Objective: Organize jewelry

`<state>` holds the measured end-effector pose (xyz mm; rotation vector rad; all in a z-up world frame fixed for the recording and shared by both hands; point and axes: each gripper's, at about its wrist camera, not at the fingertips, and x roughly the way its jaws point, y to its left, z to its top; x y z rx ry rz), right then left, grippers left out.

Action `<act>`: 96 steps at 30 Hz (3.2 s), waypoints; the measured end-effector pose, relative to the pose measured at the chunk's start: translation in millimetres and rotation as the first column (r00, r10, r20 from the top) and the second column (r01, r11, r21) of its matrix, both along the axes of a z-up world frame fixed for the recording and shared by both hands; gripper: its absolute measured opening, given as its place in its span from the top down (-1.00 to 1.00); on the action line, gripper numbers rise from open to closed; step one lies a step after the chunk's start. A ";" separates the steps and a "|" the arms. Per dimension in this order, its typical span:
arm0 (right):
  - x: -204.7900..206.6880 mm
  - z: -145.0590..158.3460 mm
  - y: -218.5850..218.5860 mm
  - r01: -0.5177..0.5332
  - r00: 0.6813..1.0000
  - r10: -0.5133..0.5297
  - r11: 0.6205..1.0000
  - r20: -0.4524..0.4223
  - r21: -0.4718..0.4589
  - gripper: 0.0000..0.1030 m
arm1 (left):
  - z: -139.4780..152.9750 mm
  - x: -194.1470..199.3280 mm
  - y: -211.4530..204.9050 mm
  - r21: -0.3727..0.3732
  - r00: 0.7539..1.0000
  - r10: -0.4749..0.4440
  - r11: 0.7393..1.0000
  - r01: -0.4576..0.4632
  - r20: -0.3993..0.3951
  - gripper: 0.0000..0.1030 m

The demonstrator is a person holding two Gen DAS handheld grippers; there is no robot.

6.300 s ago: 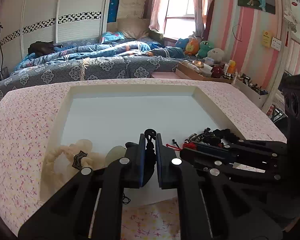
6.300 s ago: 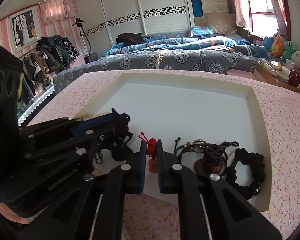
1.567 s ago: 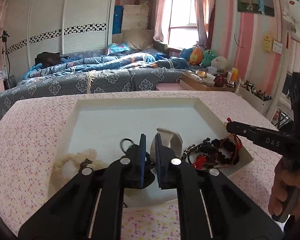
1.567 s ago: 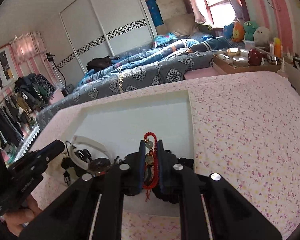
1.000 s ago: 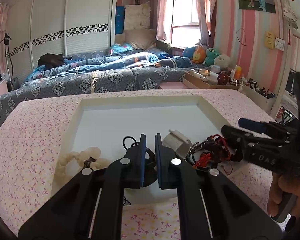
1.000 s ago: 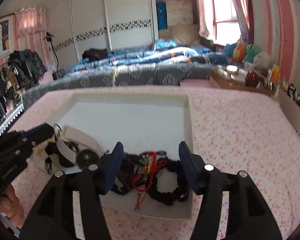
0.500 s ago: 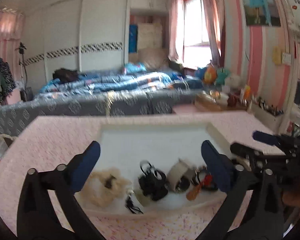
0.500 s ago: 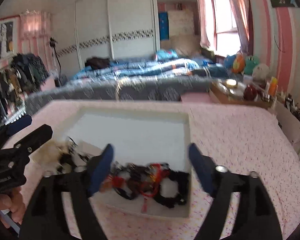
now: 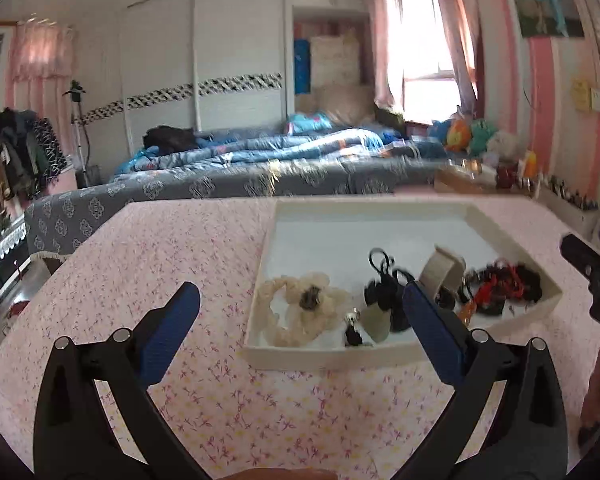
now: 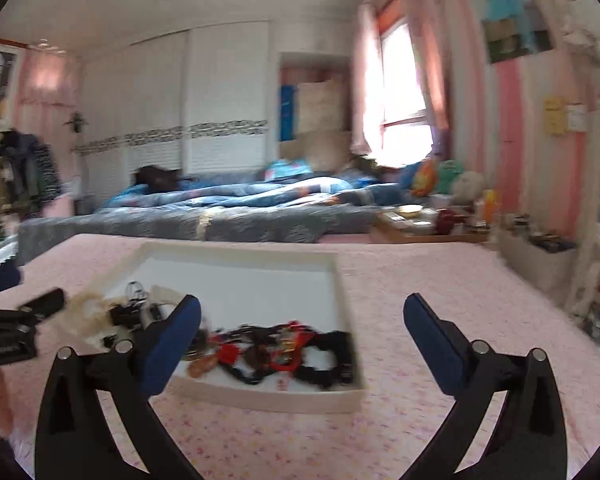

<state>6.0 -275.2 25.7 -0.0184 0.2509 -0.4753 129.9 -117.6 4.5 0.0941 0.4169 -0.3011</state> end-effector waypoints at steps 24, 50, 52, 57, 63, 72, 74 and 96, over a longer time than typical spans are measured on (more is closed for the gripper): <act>-10.7 -2.5 13.3 -0.012 0.999 0.012 1.000 -0.046 -0.013 -0.96 | 8.0 -27.5 -6.6 0.025 0.991 -0.048 0.999 0.046 0.127 -0.94; -8.8 -1.0 11.1 -0.011 0.998 0.011 1.000 -0.058 -0.005 -0.96 | 7.8 -28.2 -4.2 0.016 0.991 -0.046 0.999 0.045 0.123 -0.94; -9.7 -1.1 11.8 -0.014 0.998 0.014 1.000 -0.058 -0.007 -0.96 | 8.0 -28.0 -5.0 0.017 0.991 -0.048 0.999 0.046 0.123 -0.94; -10.1 -0.9 13.7 -0.015 0.998 0.015 1.000 -0.055 -0.012 -0.96 | 7.9 -28.2 -5.9 0.015 0.992 -0.046 0.999 0.044 0.117 -0.94; -9.5 -1.0 13.8 -0.011 0.998 0.011 1.000 -0.058 -0.009 -0.96 | 8.5 -29.1 -7.4 0.018 0.992 -0.048 0.999 0.047 0.118 -0.94; -9.8 -1.4 14.4 -0.007 0.998 0.007 1.000 -0.060 -0.005 -0.97 | 8.5 -28.8 -7.3 0.017 0.992 -0.049 0.999 0.047 0.117 -0.94; -9.5 -1.1 14.9 -0.007 0.998 0.007 1.000 -0.061 -0.006 -0.97 | 8.4 -29.3 -8.0 0.018 0.992 -0.049 0.999 0.048 0.118 -0.94; -9.2 -0.5 15.2 -0.008 0.998 0.008 1.000 -0.063 -0.002 -0.97 | 8.3 -29.6 -7.7 0.015 0.992 -0.048 0.999 0.046 0.116 -0.94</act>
